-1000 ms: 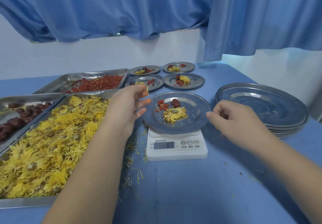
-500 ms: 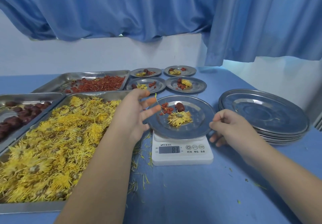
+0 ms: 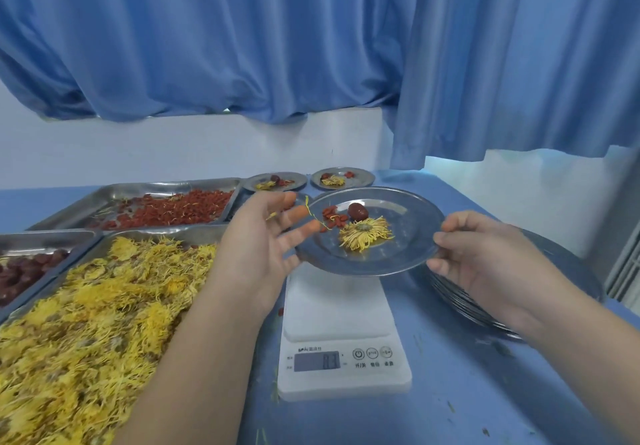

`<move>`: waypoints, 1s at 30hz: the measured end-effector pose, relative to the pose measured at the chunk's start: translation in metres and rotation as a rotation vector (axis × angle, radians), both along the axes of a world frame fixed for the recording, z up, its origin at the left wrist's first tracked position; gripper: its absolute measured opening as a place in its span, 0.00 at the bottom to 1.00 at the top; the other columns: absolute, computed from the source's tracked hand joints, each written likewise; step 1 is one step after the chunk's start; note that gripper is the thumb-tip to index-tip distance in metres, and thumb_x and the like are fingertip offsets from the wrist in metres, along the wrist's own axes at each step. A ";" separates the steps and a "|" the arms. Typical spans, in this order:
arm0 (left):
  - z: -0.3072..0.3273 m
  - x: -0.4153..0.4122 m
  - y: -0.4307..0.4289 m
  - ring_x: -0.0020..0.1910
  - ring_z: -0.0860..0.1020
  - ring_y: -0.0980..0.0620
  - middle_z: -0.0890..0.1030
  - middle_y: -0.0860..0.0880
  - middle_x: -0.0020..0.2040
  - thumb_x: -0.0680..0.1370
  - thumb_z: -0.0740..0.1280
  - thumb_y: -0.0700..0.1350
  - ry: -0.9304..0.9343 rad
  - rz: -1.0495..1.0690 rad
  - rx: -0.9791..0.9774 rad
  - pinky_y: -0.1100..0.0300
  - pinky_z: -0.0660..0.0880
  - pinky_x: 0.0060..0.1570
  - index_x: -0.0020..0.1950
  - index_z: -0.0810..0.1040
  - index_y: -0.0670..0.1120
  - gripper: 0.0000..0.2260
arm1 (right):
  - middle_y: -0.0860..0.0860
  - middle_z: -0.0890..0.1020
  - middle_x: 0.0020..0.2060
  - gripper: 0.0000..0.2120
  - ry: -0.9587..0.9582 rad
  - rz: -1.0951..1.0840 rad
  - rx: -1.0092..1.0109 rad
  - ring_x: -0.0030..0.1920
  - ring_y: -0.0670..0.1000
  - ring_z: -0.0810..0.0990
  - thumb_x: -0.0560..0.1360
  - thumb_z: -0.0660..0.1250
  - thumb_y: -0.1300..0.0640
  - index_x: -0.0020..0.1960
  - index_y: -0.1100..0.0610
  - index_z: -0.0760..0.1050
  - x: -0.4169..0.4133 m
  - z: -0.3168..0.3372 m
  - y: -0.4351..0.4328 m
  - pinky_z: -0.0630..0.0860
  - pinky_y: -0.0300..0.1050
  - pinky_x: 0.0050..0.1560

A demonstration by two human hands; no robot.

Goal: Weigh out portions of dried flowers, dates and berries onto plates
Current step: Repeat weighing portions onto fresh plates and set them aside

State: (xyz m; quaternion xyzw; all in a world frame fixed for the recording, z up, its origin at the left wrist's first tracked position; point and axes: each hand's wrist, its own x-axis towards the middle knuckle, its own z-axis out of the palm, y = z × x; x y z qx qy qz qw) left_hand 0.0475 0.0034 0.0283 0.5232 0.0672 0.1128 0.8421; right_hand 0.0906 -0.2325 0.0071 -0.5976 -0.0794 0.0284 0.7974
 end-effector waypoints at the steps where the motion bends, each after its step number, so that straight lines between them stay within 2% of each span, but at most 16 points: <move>1: 0.003 0.005 -0.006 0.39 0.84 0.50 0.82 0.52 0.34 0.78 0.63 0.47 -0.010 0.015 -0.004 0.52 0.75 0.44 0.46 0.78 0.48 0.06 | 0.55 0.76 0.31 0.11 -0.002 -0.010 0.003 0.28 0.50 0.77 0.75 0.61 0.73 0.40 0.59 0.70 0.006 0.006 -0.005 0.78 0.39 0.29; 4: 0.010 0.024 -0.027 0.39 0.82 0.51 0.81 0.54 0.32 0.78 0.62 0.46 -0.033 0.067 -0.041 0.54 0.74 0.46 0.44 0.77 0.50 0.06 | 0.54 0.76 0.30 0.12 0.012 -0.065 -0.004 0.26 0.49 0.77 0.76 0.59 0.74 0.40 0.60 0.69 0.029 0.022 -0.020 0.78 0.38 0.29; 6: 0.016 0.039 -0.039 0.37 0.80 0.52 0.80 0.54 0.33 0.77 0.62 0.46 -0.024 0.086 -0.096 0.57 0.72 0.44 0.43 0.77 0.50 0.06 | 0.54 0.77 0.28 0.13 0.037 -0.122 -0.004 0.26 0.49 0.78 0.76 0.58 0.75 0.39 0.60 0.69 0.047 0.031 -0.032 0.78 0.37 0.28; 11: 0.035 0.076 -0.059 0.32 0.78 0.53 0.78 0.52 0.34 0.77 0.61 0.45 -0.034 0.048 -0.240 0.60 0.70 0.37 0.44 0.77 0.49 0.06 | 0.59 0.76 0.41 0.12 0.126 -0.246 -0.037 0.39 0.57 0.79 0.76 0.54 0.75 0.42 0.60 0.69 0.102 0.037 -0.062 0.78 0.36 0.27; 15: 0.032 0.090 -0.063 0.31 0.77 0.53 0.78 0.52 0.33 0.77 0.62 0.45 -0.059 0.013 -0.276 0.60 0.69 0.35 0.43 0.78 0.48 0.06 | 0.60 0.76 0.46 0.12 0.223 -0.308 -0.078 0.40 0.57 0.80 0.77 0.52 0.75 0.46 0.62 0.69 0.146 0.026 -0.077 0.76 0.35 0.24; 19: 0.022 0.094 -0.060 0.31 0.76 0.52 0.79 0.51 0.32 0.77 0.62 0.46 -0.073 -0.036 -0.234 0.59 0.69 0.35 0.43 0.79 0.47 0.07 | 0.61 0.73 0.56 0.12 0.341 -0.356 -0.116 0.42 0.59 0.78 0.79 0.51 0.74 0.53 0.64 0.69 0.185 0.008 -0.081 0.75 0.34 0.22; 23: 0.021 0.095 -0.051 0.31 0.77 0.52 0.79 0.50 0.34 0.77 0.62 0.47 -0.107 -0.053 -0.232 0.59 0.70 0.35 0.44 0.79 0.46 0.08 | 0.61 0.70 0.55 0.12 0.401 -0.403 -0.170 0.49 0.60 0.76 0.79 0.49 0.75 0.49 0.63 0.68 0.213 -0.003 -0.073 0.73 0.34 0.19; 24: 0.020 0.095 -0.050 0.31 0.77 0.52 0.80 0.50 0.34 0.78 0.62 0.47 -0.116 -0.063 -0.230 0.58 0.70 0.35 0.44 0.79 0.46 0.08 | 0.61 0.70 0.54 0.12 0.403 -0.404 -0.186 0.48 0.59 0.76 0.79 0.48 0.75 0.51 0.63 0.67 0.219 -0.004 -0.072 0.72 0.34 0.18; 27: 0.019 0.095 -0.050 0.31 0.77 0.52 0.80 0.50 0.34 0.78 0.61 0.47 -0.126 -0.084 -0.221 0.59 0.71 0.36 0.45 0.79 0.47 0.09 | 0.61 0.73 0.46 0.15 0.412 -0.405 -0.259 0.37 0.57 0.75 0.79 0.46 0.75 0.57 0.62 0.65 0.236 -0.004 -0.064 0.71 0.33 0.18; 29: 0.019 0.095 -0.051 0.31 0.77 0.51 0.81 0.49 0.35 0.78 0.61 0.48 -0.127 -0.103 -0.236 0.59 0.71 0.35 0.45 0.78 0.46 0.09 | 0.61 0.72 0.49 0.14 0.425 -0.424 -0.294 0.35 0.56 0.73 0.78 0.47 0.76 0.56 0.64 0.66 0.248 -0.004 -0.061 0.72 0.34 0.18; 30: 0.019 0.096 -0.052 0.31 0.76 0.51 0.81 0.49 0.35 0.78 0.61 0.48 -0.125 -0.111 -0.249 0.59 0.71 0.35 0.45 0.78 0.46 0.09 | 0.61 0.70 0.51 0.12 0.429 -0.422 -0.313 0.34 0.56 0.73 0.78 0.47 0.76 0.51 0.66 0.67 0.253 -0.004 -0.058 0.72 0.34 0.18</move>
